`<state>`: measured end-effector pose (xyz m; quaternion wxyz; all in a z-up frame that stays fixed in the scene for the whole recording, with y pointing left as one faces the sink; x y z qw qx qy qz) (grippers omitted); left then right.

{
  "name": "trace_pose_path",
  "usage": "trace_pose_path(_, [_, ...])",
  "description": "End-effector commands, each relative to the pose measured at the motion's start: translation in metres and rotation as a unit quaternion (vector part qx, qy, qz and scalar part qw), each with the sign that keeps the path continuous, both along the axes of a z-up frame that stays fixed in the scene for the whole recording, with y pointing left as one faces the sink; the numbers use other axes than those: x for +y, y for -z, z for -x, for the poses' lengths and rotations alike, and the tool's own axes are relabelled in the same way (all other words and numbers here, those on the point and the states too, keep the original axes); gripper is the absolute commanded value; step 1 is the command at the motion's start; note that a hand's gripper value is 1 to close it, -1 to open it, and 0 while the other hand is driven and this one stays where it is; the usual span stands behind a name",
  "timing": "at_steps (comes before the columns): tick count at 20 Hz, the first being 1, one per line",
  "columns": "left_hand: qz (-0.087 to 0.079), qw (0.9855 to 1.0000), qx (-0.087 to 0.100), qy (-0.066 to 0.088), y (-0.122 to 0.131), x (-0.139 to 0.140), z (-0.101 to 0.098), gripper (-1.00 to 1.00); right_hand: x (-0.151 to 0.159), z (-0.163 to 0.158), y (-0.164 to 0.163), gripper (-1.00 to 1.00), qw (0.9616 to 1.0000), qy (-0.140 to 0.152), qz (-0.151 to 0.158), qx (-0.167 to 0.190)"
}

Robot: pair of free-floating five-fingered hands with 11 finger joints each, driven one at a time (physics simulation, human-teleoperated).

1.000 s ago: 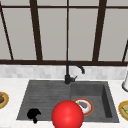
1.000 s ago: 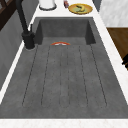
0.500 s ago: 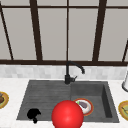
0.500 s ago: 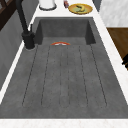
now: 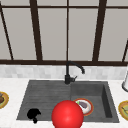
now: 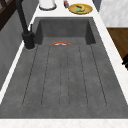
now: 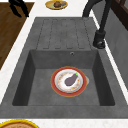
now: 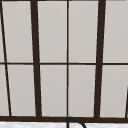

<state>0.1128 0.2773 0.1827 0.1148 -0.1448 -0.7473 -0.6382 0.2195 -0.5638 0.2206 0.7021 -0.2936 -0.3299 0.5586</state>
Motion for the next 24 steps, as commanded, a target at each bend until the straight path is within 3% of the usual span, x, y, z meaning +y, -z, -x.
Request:
trace_pose_path(1, [0.0,1.0,0.0,0.0,0.0,0.0,0.0,0.0,-0.003,-0.012,0.011,-1.0,0.9995,-0.018,0.008,-0.023])
trace_pose_path(3, [0.0,1.0,0.0,0.0,0.0,0.0,0.0,0.0,-0.002,-0.016,0.02,-1.0,0.9994,-0.026,0.019,-0.014])
trace_pose_path(5, [0.0,1.0,0.0,0.0,0.0,0.0,0.0,0.0,-0.006,-0.025,0.024,-1.0,0.9998,-0.018,0.002,-0.011])
trace_pose_path(9, [0.0,1.0,0.0,0.0,0.0,0.0,0.0,0.0,-0.012,-0.043,0.043,-1.0,0.9996,-0.025,-0.001,-0.015])
trace_pose_path(13, [0.0,1.0,0.0,0.0,0.0,0.0,0.0,0.0,-0.021,-0.042,0.069,-1.0,0.9975,-0.042,0.008,-0.055])
trace_pose_path(16, [0.0,1.0,0.0,0.0,0.0,0.0,0.0,0.0,-0.031,-0.041,0.082,-1.0,0.9952,-0.041,0.0,-0.088])
trace_pose_path(20, [0.0,1.0,0.0,0.0,0.0,0.0,0.0,0.0,-0.041,-0.023,0.092,-1.0,0.9893,-0.035,-0.008,-0.141])
trace_pose_path(24, [0.0,1.0,0.0,0.0,0.0,0.0,0.0,0.0,-0.038,-0.022,0.113,-1.0,0.987,-0.023,0.006,-0.159])
